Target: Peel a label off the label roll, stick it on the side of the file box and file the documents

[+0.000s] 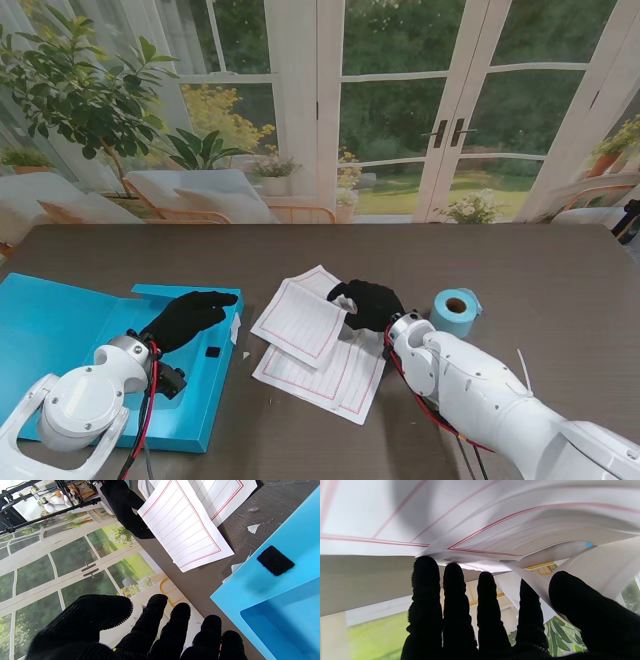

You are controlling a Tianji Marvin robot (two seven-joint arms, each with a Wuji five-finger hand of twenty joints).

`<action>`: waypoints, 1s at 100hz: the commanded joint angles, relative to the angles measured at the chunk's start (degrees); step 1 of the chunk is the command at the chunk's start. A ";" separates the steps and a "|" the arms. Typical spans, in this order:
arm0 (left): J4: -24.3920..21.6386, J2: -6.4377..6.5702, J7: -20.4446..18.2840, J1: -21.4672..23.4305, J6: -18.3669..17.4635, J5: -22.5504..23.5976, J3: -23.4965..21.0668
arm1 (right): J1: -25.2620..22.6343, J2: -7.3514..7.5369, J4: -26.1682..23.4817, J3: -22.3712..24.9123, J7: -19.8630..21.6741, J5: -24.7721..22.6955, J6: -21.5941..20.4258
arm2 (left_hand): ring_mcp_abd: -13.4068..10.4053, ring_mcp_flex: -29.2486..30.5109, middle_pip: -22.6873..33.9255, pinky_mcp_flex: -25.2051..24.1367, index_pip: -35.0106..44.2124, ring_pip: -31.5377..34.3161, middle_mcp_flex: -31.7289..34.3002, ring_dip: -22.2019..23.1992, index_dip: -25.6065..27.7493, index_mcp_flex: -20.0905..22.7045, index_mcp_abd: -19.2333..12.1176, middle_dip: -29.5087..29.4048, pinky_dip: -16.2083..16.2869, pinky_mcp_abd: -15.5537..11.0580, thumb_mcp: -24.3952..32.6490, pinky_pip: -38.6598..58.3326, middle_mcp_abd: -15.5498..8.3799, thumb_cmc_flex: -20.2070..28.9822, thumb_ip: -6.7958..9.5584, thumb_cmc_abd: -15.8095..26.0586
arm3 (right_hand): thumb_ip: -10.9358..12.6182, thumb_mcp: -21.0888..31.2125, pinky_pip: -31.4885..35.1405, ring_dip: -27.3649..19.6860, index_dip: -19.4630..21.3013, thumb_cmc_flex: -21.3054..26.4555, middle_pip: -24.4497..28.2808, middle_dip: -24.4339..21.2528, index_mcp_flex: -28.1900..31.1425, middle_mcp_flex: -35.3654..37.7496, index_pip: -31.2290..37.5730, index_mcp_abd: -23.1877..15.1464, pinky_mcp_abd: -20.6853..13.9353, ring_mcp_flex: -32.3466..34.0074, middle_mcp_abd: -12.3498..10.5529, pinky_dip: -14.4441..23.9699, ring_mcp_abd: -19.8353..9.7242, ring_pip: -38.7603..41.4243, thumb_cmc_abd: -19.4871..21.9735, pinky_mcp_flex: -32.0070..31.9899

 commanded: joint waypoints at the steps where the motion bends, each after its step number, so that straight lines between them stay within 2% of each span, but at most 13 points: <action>1: -0.47 -0.04 -1.17 0.29 0.26 0.08 -0.03 | -0.79 -1.44 1.42 -0.70 -0.74 -0.28 -0.53 | 0.08 0.12 -0.41 -1.14 -0.86 -0.27 -0.73 0.40 0.25 -0.35 0.31 0.50 0.66 -1.15 0.06 -1.63 0.16 -0.64 -1.63 1.47 | -0.09 1.21 -4.25 0.73 0.80 1.92 -0.26 -0.86 7.59 5.99 0.21 -2.15 0.48 4.56 -2.15 -4.47 -0.78 1.28 0.22 -19.75; 4: -0.52 -0.04 -1.17 0.33 0.34 0.07 -0.02 | -0.66 -1.92 2.19 -0.92 -2.03 -0.29 -0.75 | 0.14 0.12 -0.41 -1.15 -0.84 -0.27 -0.75 0.41 0.26 -0.29 0.35 0.50 0.66 -1.19 0.10 -1.63 0.27 -0.57 -1.58 1.41 | -4.65 2.19 -2.13 0.91 -3.53 3.86 -0.95 -0.82 11.43 9.87 2.97 -2.22 0.78 7.31 -2.26 -5.54 -0.88 1.93 -3.00 -17.99; 12: -0.66 -0.03 -1.17 0.46 0.54 0.18 0.00 | -0.10 -2.97 3.85 -1.88 -4.83 -0.61 -0.82 | 0.12 0.12 -0.44 -1.13 -0.84 -0.28 -0.81 0.42 0.27 -0.28 0.33 0.49 0.67 -1.17 0.04 -1.62 0.14 -0.63 -1.57 1.42 | -8.69 4.08 1.25 1.13 -8.31 6.42 -2.55 -1.02 17.85 17.00 8.02 -2.67 1.17 12.55 -2.29 -6.86 -1.18 2.48 -8.50 -14.43; 15: -0.72 -0.02 -1.19 0.52 0.63 0.20 -0.01 | 0.13 -3.31 4.31 -2.23 -5.58 -0.73 -0.75 | 0.11 0.12 -0.41 -1.13 -0.84 -0.28 -0.76 0.42 0.27 -0.25 0.37 0.50 0.67 -1.18 0.06 -1.62 0.13 -0.60 -1.56 1.43 | -9.33 4.60 2.35 1.34 -10.28 7.53 -3.09 -0.71 19.46 19.03 11.01 -2.43 1.30 14.15 -2.27 -7.86 -1.45 2.51 -10.16 -13.47; 35: -1.14 -0.04 -1.14 0.99 1.13 0.28 -0.10 | 0.77 -4.03 4.01 -2.44 -7.10 -1.05 0.64 | 0.07 0.12 -0.43 -1.16 -0.89 -0.29 -0.83 0.42 0.27 -0.34 0.28 0.50 0.66 -1.19 -0.04 -1.63 -0.06 -0.65 -1.58 1.48 | -10.29 5.43 4.85 1.73 -10.88 9.94 -4.49 -0.54 21.73 24.65 16.14 -0.54 0.71 19.50 -3.50 -9.11 -2.33 2.44 -12.42 -10.29; 48: -1.39 -0.09 -0.94 1.22 1.48 0.27 -0.07 | 0.64 -3.42 1.86 -1.57 -7.24 -1.79 1.40 | 0.12 0.07 -0.45 -1.16 -0.90 -0.32 -0.88 0.41 0.28 -0.37 0.31 0.49 0.67 -1.19 -0.09 -1.62 0.09 -0.66 -1.62 1.56 | -10.44 5.72 5.43 2.10 -10.71 10.21 -4.92 -0.48 22.14 25.81 17.54 0.01 0.48 21.27 -3.60 -9.34 -2.38 2.67 -12.75 -9.54; 60: -1.42 -0.09 -0.96 1.27 1.53 0.18 0.00 | 0.79 -2.96 0.58 -1.17 -8.10 -2.85 2.08 | 0.12 0.05 -0.45 -1.15 -0.91 -0.32 -0.92 0.41 0.27 -0.35 0.34 0.48 0.68 -1.18 -0.09 -1.61 0.12 -0.64 -1.64 1.58 | -10.70 6.73 6.86 3.09 -10.59 10.35 -5.42 -0.32 22.87 28.79 19.34 0.29 -0.67 24.37 -5.03 -9.56 -3.88 3.75 -13.47 -7.05; 73: -1.33 -0.06 -1.06 1.30 1.29 0.15 -0.04 | 1.20 -2.85 0.07 -0.98 -9.29 -3.67 2.57 | 0.05 -0.02 -0.47 -1.15 -0.98 -0.34 -0.97 0.40 0.25 -0.51 0.25 0.47 0.69 -1.21 -0.16 -1.61 0.10 -0.71 -1.70 1.69 | -11.11 8.26 8.05 4.28 -9.88 10.42 -6.58 0.30 23.81 32.68 21.73 -0.79 -2.18 27.70 -5.36 -10.15 -5.49 4.73 -14.59 -4.14; 100: -1.19 -0.09 -0.93 1.33 0.86 0.10 -0.12 | 2.59 -3.54 1.10 -1.01 -12.81 -4.43 1.92 | 0.12 -0.06 -0.41 -1.15 -0.95 -0.34 -0.83 0.41 0.25 -0.45 0.32 0.49 0.71 -1.26 -0.09 -1.59 0.09 -0.65 -1.66 1.60 | -11.99 11.75 11.96 8.57 -7.88 10.45 -4.24 5.05 25.94 39.93 26.88 1.12 -4.28 36.11 -3.11 -10.97 -8.57 10.44 -17.33 4.67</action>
